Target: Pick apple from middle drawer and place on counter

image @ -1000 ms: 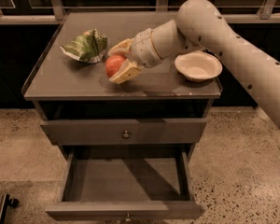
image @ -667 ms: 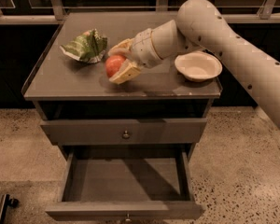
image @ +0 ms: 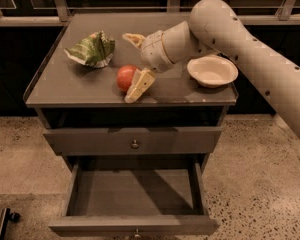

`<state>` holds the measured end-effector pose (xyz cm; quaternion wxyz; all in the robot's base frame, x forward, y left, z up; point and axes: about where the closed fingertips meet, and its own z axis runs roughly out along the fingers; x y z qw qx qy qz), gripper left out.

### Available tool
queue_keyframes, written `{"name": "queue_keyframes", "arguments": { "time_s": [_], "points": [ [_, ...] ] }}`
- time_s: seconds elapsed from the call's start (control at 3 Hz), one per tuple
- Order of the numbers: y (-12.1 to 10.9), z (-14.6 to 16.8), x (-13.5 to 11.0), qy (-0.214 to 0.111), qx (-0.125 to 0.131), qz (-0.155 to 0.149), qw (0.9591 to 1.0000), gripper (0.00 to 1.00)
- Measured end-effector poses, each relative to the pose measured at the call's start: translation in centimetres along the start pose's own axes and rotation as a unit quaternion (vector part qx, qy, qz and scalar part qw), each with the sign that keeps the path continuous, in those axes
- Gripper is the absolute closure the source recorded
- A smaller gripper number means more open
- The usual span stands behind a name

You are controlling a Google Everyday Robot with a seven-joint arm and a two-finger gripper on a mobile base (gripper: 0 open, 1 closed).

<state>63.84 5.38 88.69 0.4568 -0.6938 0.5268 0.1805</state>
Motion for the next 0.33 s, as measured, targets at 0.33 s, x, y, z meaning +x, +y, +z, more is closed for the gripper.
{"name": "queue_keyframes", "arguments": {
  "time_s": [0.33],
  "points": [
    [0.0, 0.0, 0.0, 0.0, 0.0, 0.0, 1.0, 0.0]
  ]
}}
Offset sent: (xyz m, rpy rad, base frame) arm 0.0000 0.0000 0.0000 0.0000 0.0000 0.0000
